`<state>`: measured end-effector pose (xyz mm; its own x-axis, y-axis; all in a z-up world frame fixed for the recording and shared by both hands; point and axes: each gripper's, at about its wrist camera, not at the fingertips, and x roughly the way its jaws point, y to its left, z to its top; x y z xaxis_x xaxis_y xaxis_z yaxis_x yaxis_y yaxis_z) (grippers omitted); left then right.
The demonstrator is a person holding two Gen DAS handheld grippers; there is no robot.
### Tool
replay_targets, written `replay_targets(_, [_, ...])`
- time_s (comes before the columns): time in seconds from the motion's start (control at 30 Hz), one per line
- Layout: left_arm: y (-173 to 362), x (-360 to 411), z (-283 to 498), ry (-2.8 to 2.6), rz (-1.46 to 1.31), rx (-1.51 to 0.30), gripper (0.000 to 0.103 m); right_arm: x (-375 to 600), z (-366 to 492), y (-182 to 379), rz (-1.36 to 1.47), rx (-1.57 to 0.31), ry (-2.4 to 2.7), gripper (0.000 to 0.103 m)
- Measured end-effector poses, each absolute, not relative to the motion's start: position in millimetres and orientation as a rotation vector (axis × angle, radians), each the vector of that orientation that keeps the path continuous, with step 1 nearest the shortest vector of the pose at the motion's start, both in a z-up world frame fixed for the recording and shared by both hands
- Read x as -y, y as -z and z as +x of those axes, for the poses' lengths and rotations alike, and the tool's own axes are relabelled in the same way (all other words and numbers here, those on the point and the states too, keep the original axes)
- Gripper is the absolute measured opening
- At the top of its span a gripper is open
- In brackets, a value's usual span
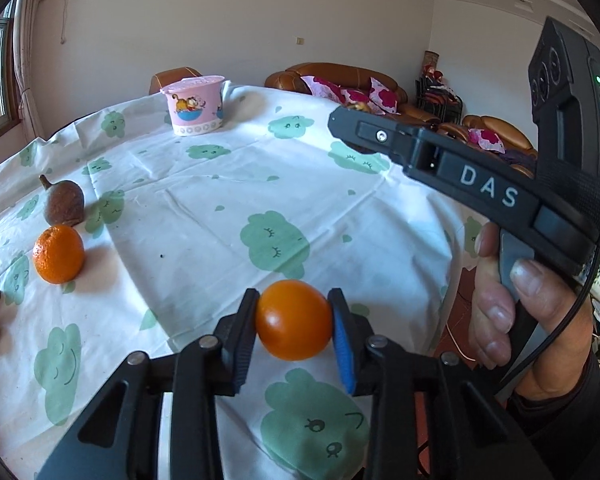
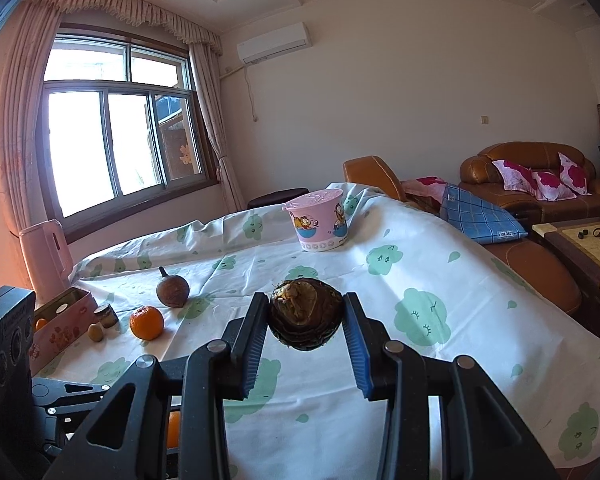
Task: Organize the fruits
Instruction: 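Carry the orange with the left tool while the right tool carries the dark fruit toward the tin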
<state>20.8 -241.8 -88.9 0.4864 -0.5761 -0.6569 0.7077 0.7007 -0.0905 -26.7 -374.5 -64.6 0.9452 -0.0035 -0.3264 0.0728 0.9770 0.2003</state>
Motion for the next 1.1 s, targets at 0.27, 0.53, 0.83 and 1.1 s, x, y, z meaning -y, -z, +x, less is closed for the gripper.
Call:
replay_targets(0.27, [66,206,27,0.674,0.168,-0.606,0.036,348,-21,60,0.176,-0.333,-0.020,0.040])
replay_targets(0.53, [48,158,36,0.535,0.126,-0.526,0.036,307,-10,52,0.131,-0.328,-0.101,0.040])
replay_targets(0.83, [32,107,43,0.359,0.103,-0.458,0.036,262,5,31,0.066,-0.305,-0.187,0.040])
replay_targets(1.1, [24,61,48,0.249,0.063,-0.431,0.036,218,20,10,0.016,-0.289,-0.271,0.040])
